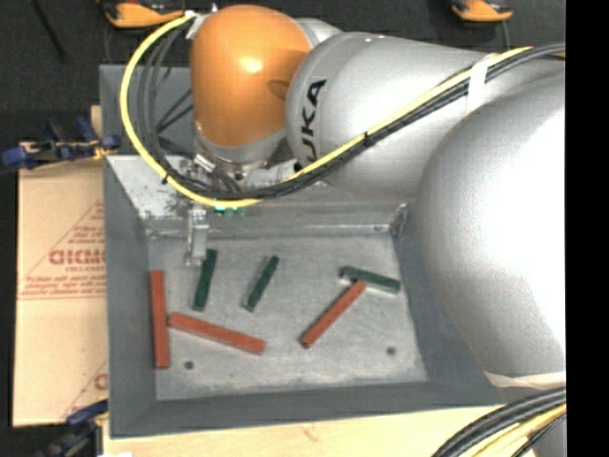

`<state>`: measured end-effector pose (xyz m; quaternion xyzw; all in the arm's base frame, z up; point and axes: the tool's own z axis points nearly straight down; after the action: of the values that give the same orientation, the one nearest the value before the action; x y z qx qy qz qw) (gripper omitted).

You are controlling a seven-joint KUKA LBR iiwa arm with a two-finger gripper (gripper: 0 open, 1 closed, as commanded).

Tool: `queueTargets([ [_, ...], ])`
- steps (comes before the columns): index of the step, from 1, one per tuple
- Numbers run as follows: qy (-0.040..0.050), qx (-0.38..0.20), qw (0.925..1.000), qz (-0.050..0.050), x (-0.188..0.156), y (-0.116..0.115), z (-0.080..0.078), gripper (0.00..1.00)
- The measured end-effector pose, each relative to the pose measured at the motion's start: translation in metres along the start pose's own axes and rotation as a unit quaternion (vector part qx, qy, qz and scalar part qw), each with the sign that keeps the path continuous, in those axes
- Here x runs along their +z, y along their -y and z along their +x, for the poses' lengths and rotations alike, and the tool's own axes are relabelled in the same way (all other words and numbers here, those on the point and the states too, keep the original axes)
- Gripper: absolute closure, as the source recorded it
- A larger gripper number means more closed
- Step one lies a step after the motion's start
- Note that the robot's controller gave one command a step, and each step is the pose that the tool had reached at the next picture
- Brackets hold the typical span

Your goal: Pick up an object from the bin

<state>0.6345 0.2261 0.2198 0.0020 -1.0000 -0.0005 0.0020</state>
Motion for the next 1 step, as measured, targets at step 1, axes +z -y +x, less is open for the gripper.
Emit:
queueTargets([
  [1, 0.004, -0.332, 0.9434, 0.001, 0.1488, -0.0036, 0.0306, 0.0],
])
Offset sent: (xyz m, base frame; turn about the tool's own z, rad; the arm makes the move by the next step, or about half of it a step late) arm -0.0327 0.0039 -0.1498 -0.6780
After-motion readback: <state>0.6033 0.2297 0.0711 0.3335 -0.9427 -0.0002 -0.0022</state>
